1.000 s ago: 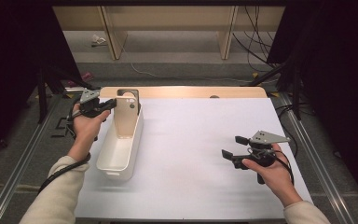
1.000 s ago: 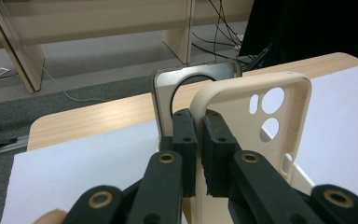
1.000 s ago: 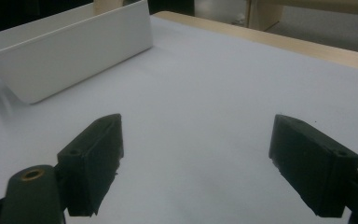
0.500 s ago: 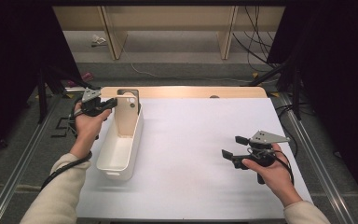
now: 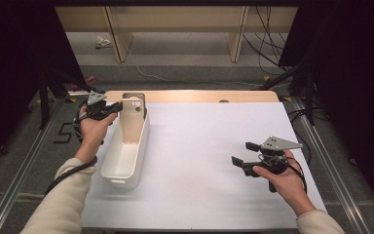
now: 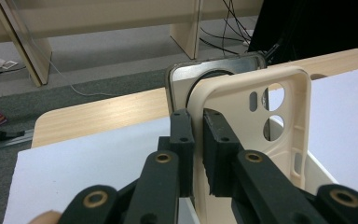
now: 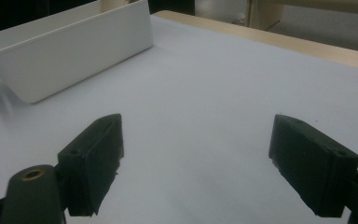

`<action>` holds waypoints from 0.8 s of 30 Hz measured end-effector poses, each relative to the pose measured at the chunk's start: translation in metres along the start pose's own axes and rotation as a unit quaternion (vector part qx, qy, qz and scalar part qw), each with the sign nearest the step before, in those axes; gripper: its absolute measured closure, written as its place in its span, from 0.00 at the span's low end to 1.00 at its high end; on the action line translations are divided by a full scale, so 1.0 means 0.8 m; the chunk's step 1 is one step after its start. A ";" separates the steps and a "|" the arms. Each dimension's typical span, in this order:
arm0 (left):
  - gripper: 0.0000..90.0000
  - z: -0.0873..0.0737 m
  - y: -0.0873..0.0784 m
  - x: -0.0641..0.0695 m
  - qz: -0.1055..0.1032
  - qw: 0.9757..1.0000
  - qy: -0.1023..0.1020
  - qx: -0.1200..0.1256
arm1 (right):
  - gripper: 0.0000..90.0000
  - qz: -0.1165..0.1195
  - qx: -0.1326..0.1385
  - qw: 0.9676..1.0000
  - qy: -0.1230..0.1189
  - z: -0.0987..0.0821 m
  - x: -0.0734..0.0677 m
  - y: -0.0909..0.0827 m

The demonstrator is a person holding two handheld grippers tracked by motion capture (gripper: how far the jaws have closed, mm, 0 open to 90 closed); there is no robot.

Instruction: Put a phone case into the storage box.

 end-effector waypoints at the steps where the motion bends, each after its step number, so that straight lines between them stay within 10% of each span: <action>1: 0.92 0.000 0.001 0.000 0.000 1.000 0.000 -0.001 | 0.21 0.000 0.000 1.000 0.000 0.000 0.000 0.000; 24: 0.87 -0.004 0.009 -0.007 0.013 1.000 -0.004 -0.011 | 0.21 0.001 0.000 1.000 0.001 0.000 0.000 0.000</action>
Point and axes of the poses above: each handheld gripper's, and its own axes: y roughly forward along the jaws, z roughly out of its top, x roughly to its right, the point moved 10 cm from there along y, roughly forward along the jaws, and after that the axes turned 5 degrees about z, right-handed, at the moved point
